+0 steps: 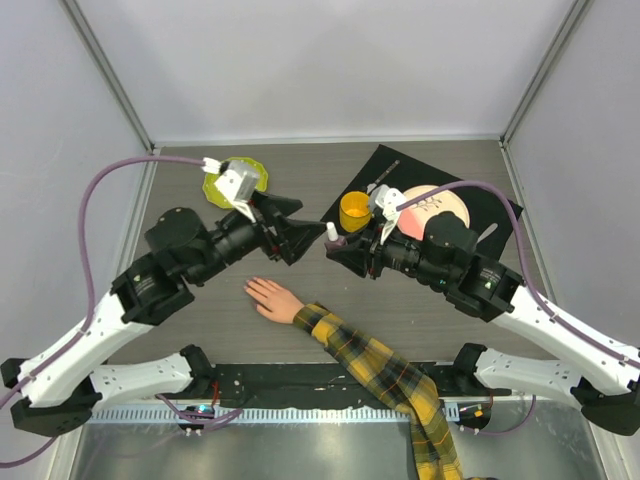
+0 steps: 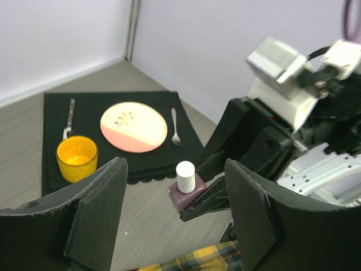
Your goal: Paint the nails
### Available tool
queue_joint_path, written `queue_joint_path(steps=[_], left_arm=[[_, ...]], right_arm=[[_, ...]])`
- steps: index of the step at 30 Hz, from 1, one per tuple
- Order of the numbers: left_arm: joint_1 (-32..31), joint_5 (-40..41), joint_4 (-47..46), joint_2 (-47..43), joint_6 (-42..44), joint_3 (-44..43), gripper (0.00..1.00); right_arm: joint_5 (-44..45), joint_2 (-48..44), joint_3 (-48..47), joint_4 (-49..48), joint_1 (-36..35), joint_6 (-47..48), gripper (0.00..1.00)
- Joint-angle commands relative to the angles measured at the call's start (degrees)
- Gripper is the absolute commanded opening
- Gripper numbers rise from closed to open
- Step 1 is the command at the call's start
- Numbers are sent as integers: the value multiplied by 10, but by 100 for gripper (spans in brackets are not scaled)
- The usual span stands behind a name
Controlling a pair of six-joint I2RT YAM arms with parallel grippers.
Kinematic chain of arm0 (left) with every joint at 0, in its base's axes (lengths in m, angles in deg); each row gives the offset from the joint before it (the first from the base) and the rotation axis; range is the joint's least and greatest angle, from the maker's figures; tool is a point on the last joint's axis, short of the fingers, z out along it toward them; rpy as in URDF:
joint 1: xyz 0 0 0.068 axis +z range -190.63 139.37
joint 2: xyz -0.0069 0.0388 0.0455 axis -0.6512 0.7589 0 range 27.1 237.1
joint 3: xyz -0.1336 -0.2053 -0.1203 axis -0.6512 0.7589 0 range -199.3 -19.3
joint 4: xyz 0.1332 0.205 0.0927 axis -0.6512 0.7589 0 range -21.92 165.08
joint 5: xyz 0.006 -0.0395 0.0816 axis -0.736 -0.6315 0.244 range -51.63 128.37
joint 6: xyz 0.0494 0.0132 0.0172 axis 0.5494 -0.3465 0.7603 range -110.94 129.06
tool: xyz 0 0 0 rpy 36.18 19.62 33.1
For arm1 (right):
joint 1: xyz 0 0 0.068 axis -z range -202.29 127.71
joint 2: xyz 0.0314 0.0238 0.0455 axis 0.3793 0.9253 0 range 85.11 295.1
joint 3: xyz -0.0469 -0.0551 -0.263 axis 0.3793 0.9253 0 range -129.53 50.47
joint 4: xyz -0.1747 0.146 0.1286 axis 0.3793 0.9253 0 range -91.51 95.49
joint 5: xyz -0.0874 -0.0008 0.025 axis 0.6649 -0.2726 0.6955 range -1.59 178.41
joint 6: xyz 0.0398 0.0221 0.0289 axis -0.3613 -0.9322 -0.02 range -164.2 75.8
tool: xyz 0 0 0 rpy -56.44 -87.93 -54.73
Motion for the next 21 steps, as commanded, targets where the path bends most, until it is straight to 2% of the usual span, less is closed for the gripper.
queue_joint_path(steps=[1, 7, 10, 11, 14, 21], left_arm=[[0, 4, -20, 29, 14, -2, 73], [-1, 4, -30, 56, 14, 0, 70], [-1, -10, -35, 63, 12, 2, 63], [-1, -10, -35, 64, 10, 1, 57], [-1, -16, -35, 73, 7, 0, 49], [-1, -59, -42, 78, -4, 5, 40]], right_arm=[[37, 2, -30, -22, -3, 21, 1], [36, -1, -26, -22, -3, 24, 1], [38, -3, -23, -25, -3, 26, 1], [35, -3, -23, -29, -3, 26, 1], [27, -8, -20, -36, -3, 25, 1], [18, -14, -14, -45, -3, 16, 1]])
